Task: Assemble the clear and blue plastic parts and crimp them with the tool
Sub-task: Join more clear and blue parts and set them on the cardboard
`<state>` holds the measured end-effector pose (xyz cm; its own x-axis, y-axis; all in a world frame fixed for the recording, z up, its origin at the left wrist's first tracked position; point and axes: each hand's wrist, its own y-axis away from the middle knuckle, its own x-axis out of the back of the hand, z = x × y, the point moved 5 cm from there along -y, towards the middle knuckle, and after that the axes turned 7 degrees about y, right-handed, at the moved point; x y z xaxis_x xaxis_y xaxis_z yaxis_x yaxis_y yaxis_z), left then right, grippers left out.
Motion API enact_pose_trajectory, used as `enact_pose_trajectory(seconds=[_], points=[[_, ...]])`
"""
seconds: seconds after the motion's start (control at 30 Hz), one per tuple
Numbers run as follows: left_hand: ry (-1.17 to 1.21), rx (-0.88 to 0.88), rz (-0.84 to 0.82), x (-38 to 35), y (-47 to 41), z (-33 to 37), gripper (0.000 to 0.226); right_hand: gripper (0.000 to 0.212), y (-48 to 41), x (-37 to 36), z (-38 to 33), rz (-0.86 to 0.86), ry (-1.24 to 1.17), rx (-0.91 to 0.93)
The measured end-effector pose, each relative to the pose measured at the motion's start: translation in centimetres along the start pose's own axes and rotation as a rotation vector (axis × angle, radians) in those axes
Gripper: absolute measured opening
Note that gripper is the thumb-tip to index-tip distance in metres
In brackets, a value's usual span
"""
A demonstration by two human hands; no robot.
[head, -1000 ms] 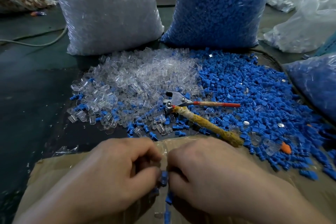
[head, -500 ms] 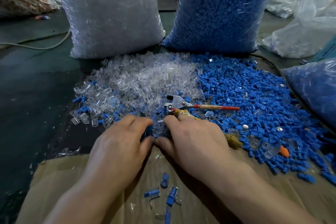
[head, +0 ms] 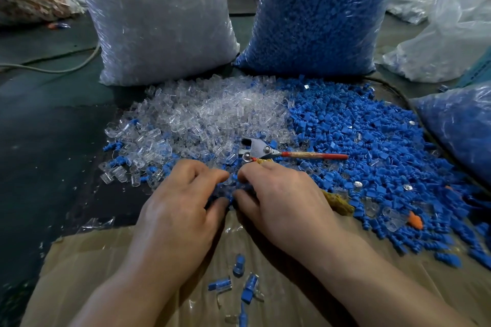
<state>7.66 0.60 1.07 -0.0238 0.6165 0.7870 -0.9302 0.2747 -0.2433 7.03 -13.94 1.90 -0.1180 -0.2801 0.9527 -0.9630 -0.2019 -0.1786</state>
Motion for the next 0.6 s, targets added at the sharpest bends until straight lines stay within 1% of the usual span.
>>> enact_pose_trajectory(seconds=[0.1, 0.23, 0.33, 0.43, 0.53, 0.6], points=[[0.019, -0.013, -0.010, -0.2, 0.0, 0.0, 0.036, 0.018, 0.1, 0.2, -0.2, 0.024, -0.034, 0.012], [0.029, 0.005, 0.016, -0.1, -0.1, -0.3, 0.025, 0.018, 0.1, 0.3, -0.1, 0.041, -0.101, -0.015], [0.073, -0.004, 0.067, 0.1, 0.1, -0.3, 0.023, 0.018, 0.1, 0.4, 0.2, 0.044, -0.135, -0.027], [0.192, -0.037, 0.145, 0.6, 0.3, 0.1, 0.029, 0.013, 0.1, 0.6, 0.2, 0.049, -0.272, -0.042], [0.310, -0.102, 0.114, 0.5, 0.3, 0.8, 0.032, 0.013, 0.1, 0.4, 0.5, 0.002, -0.437, -0.072], [0.385, -0.100, 0.087, 0.5, 0.3, 1.0, 0.031, 0.011, 0.1, 0.0, 0.8, -0.043, -0.556, -0.118]])
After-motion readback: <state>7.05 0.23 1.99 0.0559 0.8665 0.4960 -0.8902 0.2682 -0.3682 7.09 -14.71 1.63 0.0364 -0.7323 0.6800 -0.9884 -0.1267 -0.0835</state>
